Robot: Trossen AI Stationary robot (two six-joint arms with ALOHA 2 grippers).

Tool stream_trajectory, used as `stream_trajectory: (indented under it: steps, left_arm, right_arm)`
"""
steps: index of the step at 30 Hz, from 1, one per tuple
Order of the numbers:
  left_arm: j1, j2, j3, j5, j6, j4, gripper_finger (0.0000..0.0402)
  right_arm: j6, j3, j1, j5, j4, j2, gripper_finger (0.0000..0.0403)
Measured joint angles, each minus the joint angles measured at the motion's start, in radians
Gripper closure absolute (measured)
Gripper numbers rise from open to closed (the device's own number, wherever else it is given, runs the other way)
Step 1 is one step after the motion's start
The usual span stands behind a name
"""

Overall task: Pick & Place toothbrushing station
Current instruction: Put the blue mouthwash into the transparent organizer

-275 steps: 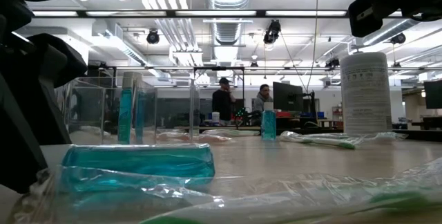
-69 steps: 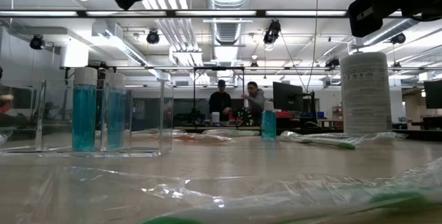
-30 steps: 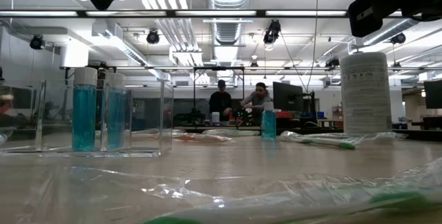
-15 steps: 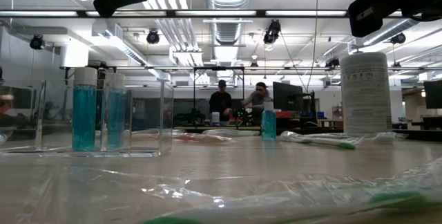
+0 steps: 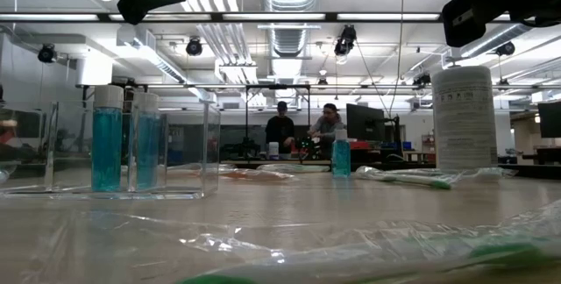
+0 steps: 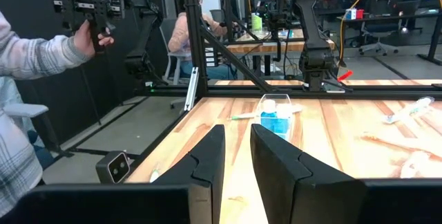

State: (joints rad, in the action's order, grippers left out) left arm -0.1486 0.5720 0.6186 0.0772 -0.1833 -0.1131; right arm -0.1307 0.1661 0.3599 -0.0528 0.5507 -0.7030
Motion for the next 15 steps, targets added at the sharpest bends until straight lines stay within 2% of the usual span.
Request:
stream_trajectory:
  steps: [15]
  left_arm:
    - [0.000, 0.000, 0.000, 0.000, 0.000, 0.000, 0.0162]
  right_arm:
    - [-0.020, 0.000, 0.000, 0.000, 0.000, 0.000, 0.0335]
